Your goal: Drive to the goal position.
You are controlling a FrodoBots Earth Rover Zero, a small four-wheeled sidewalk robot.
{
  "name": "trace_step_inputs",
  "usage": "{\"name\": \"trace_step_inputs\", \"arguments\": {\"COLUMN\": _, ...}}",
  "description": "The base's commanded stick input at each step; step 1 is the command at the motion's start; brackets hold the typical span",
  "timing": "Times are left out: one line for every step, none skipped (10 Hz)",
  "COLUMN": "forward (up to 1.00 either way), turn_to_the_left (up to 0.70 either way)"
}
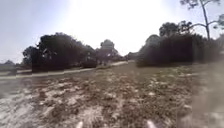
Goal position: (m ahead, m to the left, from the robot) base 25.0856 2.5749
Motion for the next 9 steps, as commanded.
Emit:
{"name": "trace_step_inputs", "arguments": {"forward": 1.00, "turn_to_the_left": 0.01}}
{"name": "trace_step_inputs", "arguments": {"forward": 1.00, "turn_to_the_left": 0.02}}
{"name": "trace_step_inputs", "arguments": {"forward": 1.00, "turn_to_the_left": 0.00}}
{"name": "trace_step_inputs", "arguments": {"forward": 1.00, "turn_to_the_left": 0.00}}
{"name": "trace_step_inputs", "arguments": {"forward": 1.00, "turn_to_the_left": 0.02}}
{"name": "trace_step_inputs", "arguments": {"forward": 1.00, "turn_to_the_left": 0.02}}
{"name": "trace_step_inputs", "arguments": {"forward": 1.00, "turn_to_the_left": 0.00}}
{"name": "trace_step_inputs", "arguments": {"forward": 1.00, "turn_to_the_left": 0.00}}
{"name": "trace_step_inputs", "arguments": {"forward": 1.00, "turn_to_the_left": 0.00}}
